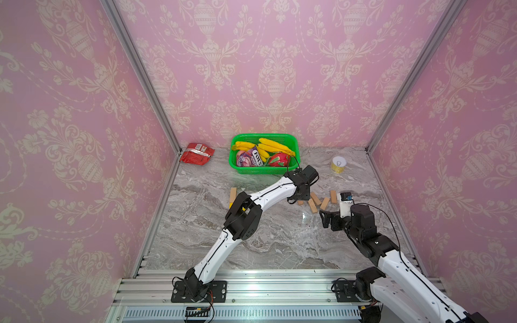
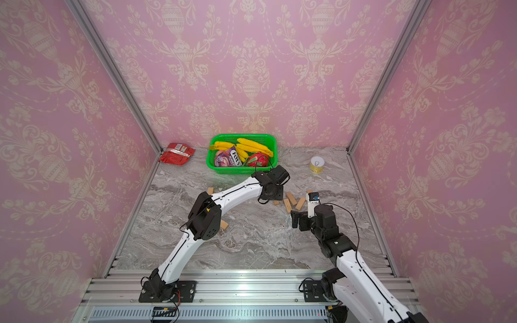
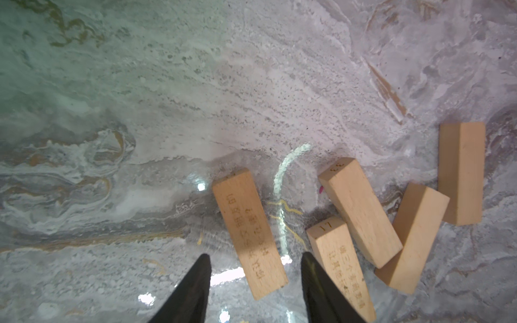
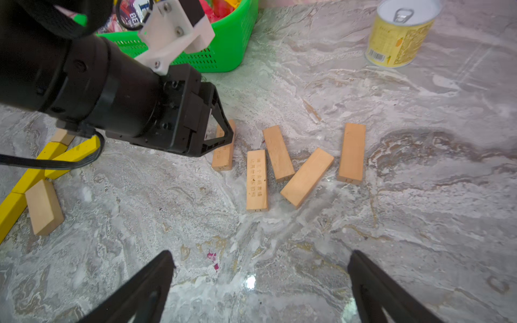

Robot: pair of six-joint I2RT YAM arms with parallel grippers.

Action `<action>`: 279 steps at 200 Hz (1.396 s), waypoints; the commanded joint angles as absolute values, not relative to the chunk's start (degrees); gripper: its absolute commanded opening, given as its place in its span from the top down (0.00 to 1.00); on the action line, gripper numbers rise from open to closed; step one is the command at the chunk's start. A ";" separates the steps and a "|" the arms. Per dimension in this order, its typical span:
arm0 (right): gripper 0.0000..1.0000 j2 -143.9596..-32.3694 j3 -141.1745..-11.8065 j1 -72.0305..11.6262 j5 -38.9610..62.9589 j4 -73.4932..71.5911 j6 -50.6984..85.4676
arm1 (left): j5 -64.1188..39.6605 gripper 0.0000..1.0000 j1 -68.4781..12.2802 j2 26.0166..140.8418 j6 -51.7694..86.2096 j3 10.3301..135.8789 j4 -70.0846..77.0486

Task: Assemble the letter k with building blocks
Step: Adjust the building block at the center of the board.

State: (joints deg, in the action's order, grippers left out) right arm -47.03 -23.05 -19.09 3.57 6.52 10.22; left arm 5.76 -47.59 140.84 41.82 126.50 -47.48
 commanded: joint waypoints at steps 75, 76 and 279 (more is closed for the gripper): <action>0.00 -49.78 -24.69 -18.97 14.59 4.22 6.21 | 6.80 0.47 -48.08 145.17 47.89 130.07 -48.96; 0.00 -49.76 -24.65 -18.98 14.72 4.22 6.22 | 6.74 0.47 -48.08 145.18 47.94 130.16 -48.96; 0.00 -52.10 -25.48 -19.07 15.25 3.91 7.34 | 12.29 0.88 -48.03 130.30 47.97 108.36 -46.73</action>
